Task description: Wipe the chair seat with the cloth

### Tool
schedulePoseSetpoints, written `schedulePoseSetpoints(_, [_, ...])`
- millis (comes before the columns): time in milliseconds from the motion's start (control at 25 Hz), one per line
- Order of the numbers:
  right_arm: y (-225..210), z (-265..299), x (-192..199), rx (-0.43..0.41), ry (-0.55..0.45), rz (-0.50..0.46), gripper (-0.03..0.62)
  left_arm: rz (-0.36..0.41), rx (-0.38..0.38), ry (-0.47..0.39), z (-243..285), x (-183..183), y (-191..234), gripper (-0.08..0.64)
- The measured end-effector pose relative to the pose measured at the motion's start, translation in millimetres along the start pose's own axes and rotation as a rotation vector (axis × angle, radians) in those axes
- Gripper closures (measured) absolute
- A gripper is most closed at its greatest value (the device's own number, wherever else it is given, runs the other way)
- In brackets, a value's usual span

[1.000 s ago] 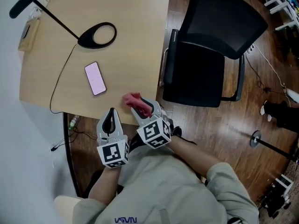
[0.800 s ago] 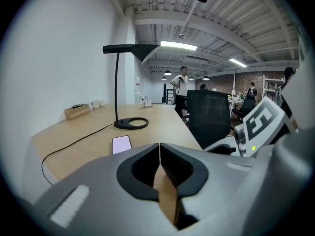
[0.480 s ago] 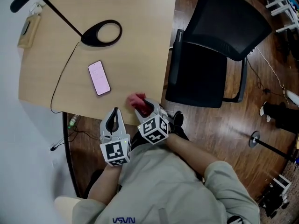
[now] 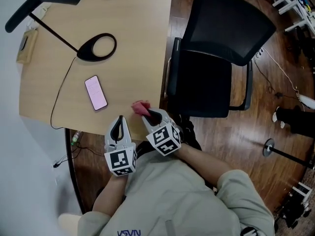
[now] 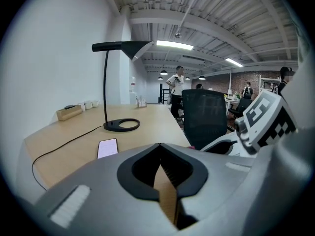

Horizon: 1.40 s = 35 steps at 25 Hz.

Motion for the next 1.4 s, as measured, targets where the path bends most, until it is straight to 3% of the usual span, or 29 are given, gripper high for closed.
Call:
schedulePoseSetpoints(360, [-144, -84, 3, 0.232, -0.162, 0.166, 0.506, 0.028, 0.06, -0.013, 54, -39, -97, 0.553])
schedulePoseSetpoints(640, [-261, -89, 30, 0.292, -0.184, 0.259, 0.508, 0.06, 0.089, 0.003, 132, -56, -181, 0.554])
schedulePoseSetpoints(840, [-329, -49, 54, 0.287, -0.153, 0.299, 0.509, 0.027, 0.028, 0.053, 194, -52, -217, 0.554])
schedulePoseSetpoints(1040, [-375, 21, 84, 0.279, -0.075, 0.351, 0.509, 0.016, -0.012, 0.117, 245, -34, -225, 0.554])
schedulePoseSetpoints(1400, [-415, 148, 138, 0.253, 0.062, 0.354, 0.509, -0.006, -0.054, 0.159, 296, -4, -225, 0.554])
Point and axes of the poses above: the fingertips, and each gripper's own axes: z forward along the fingers, y to its left, x out of its underside, the point moved 9 cm from there along -z, backward along the fingers
